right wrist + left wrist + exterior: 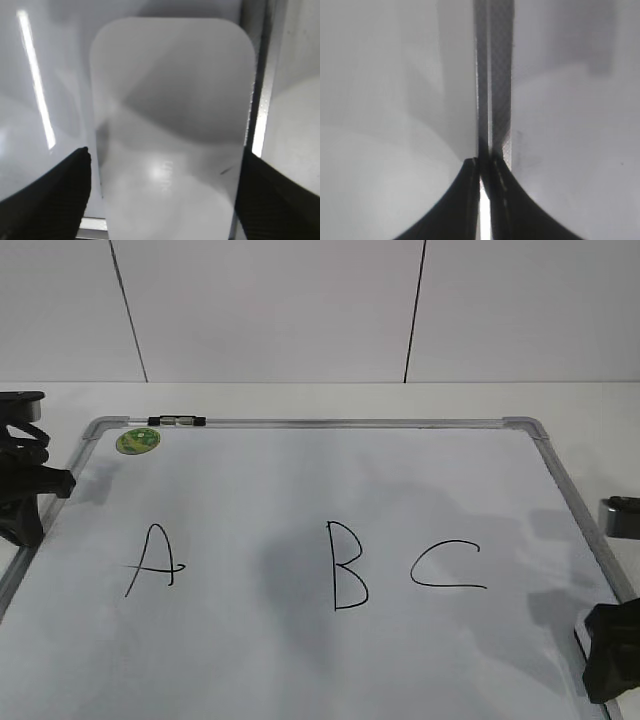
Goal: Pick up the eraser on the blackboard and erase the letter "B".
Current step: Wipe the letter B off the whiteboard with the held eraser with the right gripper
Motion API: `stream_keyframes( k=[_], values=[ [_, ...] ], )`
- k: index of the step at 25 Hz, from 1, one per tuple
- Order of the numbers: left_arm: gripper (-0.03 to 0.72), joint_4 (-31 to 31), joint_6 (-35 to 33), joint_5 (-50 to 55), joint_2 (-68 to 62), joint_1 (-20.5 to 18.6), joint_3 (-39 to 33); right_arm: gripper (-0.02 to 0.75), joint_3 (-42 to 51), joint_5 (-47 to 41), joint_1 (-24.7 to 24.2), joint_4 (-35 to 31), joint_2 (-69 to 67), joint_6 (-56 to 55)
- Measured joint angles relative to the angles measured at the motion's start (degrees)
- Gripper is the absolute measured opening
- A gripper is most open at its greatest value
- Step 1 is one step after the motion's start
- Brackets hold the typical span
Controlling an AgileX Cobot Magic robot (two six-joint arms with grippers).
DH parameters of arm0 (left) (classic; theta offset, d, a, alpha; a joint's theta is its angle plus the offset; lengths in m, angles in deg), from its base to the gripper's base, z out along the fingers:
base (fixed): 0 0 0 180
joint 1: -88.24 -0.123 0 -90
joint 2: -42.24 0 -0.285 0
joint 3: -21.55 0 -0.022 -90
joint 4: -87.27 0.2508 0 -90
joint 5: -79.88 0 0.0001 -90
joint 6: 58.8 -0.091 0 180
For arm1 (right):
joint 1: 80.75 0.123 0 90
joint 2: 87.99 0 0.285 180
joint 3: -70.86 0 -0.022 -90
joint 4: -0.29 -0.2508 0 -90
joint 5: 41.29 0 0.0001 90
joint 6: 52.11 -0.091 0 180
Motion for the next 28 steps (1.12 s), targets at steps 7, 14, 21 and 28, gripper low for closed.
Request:
stream_keyframes(
  k=[7, 14, 21, 28],
  values=[
    [0.025, -0.04, 0.00, -0.13, 0.00, 0.00, 0.00, 0.659, -0.10, 0.00, 0.00, 0.71, -1.13, 0.00],
    [0.025, -0.04, 0.00, -0.13, 0.00, 0.00, 0.00, 0.568, -0.08, 0.00, 0.00, 1.73, -1.13, 0.00],
    [0.025, -0.04, 0.00, -0.13, 0.00, 0.00, 0.00, 0.537, -0.12, -0.10, 0.00, 1.73, -1.13, 0.00],
    [0.025, -0.13, 0.00, -0.13, 0.00, 0.00, 0.00, 0.535, -0.48, -0.63, 0.00, 1.73, -1.13, 0.00]
  ],
)
